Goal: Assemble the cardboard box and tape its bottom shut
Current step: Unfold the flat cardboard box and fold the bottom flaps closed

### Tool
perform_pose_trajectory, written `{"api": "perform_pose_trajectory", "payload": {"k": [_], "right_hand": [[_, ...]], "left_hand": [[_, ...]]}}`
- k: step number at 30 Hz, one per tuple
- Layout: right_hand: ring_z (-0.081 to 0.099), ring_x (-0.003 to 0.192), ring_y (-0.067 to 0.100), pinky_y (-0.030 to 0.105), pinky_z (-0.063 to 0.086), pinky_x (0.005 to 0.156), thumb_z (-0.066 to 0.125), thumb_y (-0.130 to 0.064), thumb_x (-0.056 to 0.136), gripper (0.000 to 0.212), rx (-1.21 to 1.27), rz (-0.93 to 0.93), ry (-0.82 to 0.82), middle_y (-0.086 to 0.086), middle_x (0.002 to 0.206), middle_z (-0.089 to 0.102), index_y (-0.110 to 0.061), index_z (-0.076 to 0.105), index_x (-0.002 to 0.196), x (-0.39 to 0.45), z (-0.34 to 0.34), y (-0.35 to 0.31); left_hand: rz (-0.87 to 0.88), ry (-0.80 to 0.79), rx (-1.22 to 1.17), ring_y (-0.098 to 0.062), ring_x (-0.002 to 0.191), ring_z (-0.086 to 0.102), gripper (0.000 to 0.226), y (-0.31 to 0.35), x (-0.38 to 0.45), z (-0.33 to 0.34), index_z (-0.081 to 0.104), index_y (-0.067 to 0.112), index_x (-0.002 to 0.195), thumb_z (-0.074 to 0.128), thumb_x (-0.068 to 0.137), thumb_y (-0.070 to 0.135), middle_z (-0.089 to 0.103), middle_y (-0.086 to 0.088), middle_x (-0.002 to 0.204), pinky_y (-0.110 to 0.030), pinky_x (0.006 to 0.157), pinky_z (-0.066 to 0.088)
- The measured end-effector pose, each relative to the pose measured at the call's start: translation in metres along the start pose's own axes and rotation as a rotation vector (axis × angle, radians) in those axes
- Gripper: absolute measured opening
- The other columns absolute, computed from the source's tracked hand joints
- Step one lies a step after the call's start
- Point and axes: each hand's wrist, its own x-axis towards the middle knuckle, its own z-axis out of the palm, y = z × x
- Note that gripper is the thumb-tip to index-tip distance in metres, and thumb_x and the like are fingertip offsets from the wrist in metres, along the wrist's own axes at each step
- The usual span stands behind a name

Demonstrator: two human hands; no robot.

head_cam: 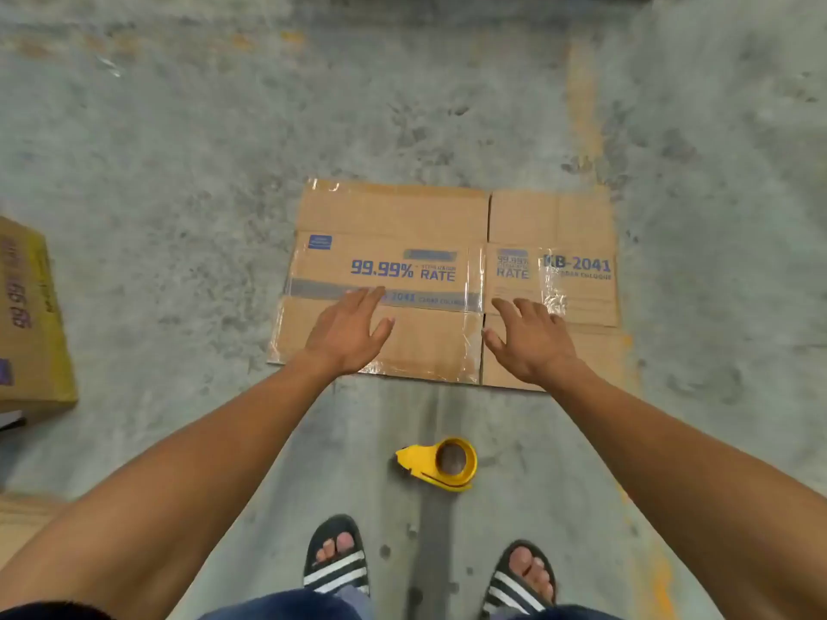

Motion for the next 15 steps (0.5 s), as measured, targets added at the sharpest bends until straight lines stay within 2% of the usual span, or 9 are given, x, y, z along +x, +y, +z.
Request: {"api": "perform_pose_trajectory", "payload": {"k": [2, 5, 8, 10, 12, 15], "right_hand": [[0.034, 0.139, 0.032, 0.051, 0.029, 0.111, 0.037, -0.053, 0.097, 0.059, -0.035, -0.004, -0.024, 0.011, 0.152, 0.039, -0.028, 0.030, 0.151, 0.005, 0.015, 0.003], [0.031, 0.141, 0.032, 0.052, 0.029, 0.111, 0.039, -0.054, 0.096, 0.061, -0.070, -0.022, -0.085, 0.011, 0.154, 0.035, -0.030, 0.029, 0.151, 0.035, 0.078, 0.014], [0.022, 0.145, 0.031, 0.054, 0.027, 0.112, 0.042, -0.061, 0.092, 0.068, -0.130, -0.106, -0.078, 0.011, 0.159, 0.025, -0.033, 0.025, 0.151, 0.062, 0.115, 0.021], [0.012, 0.147, 0.032, 0.059, 0.027, 0.111, 0.047, -0.075, 0.081, 0.085, -0.245, -0.194, -0.080, 0.009, 0.162, 0.014, -0.038, 0.018, 0.152, 0.074, 0.129, 0.026], [0.000, 0.149, 0.037, 0.067, 0.023, 0.108, 0.051, -0.085, 0.067, 0.108, -0.362, -0.244, -0.125, 0.006, 0.165, -0.004, -0.042, 0.003, 0.153, 0.078, 0.142, 0.030], [-0.014, 0.148, 0.042, 0.070, 0.024, 0.104, 0.062, -0.082, 0.061, 0.125, -0.443, -0.269, -0.168, 0.004, 0.163, -0.024, -0.044, -0.016, 0.151, 0.077, 0.158, 0.037]], "left_hand": [[0.014, -0.050, 0.087, -0.030, 0.148, 0.021, 0.065, -0.008, 0.003, 0.012, 0.021, 0.021, 0.155, 0.035, 0.099, 0.051, 0.024, -0.009, 0.161, -0.045, 0.116, 0.025], [0.044, -0.154, 0.222, -0.034, 0.147, 0.018, 0.068, -0.037, 0.029, 0.072, 0.015, 0.024, 0.156, 0.032, 0.098, 0.055, 0.018, -0.009, 0.163, -0.048, 0.115, 0.026], [0.093, -0.225, 0.286, -0.034, 0.150, 0.005, 0.074, -0.061, 0.055, 0.114, 0.006, 0.030, 0.156, 0.029, 0.095, 0.064, 0.005, -0.006, 0.165, -0.050, 0.118, 0.018], [0.153, -0.276, 0.361, -0.033, 0.151, -0.006, 0.083, -0.075, 0.067, 0.132, -0.002, 0.034, 0.155, 0.028, 0.089, 0.074, -0.007, -0.003, 0.165, -0.052, 0.120, 0.010], [0.201, -0.299, 0.437, -0.033, 0.150, -0.014, 0.093, -0.086, 0.072, 0.145, -0.011, 0.036, 0.154, 0.032, 0.083, 0.079, -0.018, -0.002, 0.164, -0.053, 0.120, 0.006], [0.254, -0.235, 0.532, -0.034, 0.149, -0.017, 0.101, -0.098, 0.072, 0.155, -0.019, 0.037, 0.151, 0.043, 0.082, 0.076, -0.025, -0.002, 0.162, -0.052, 0.120, 0.006]]}}
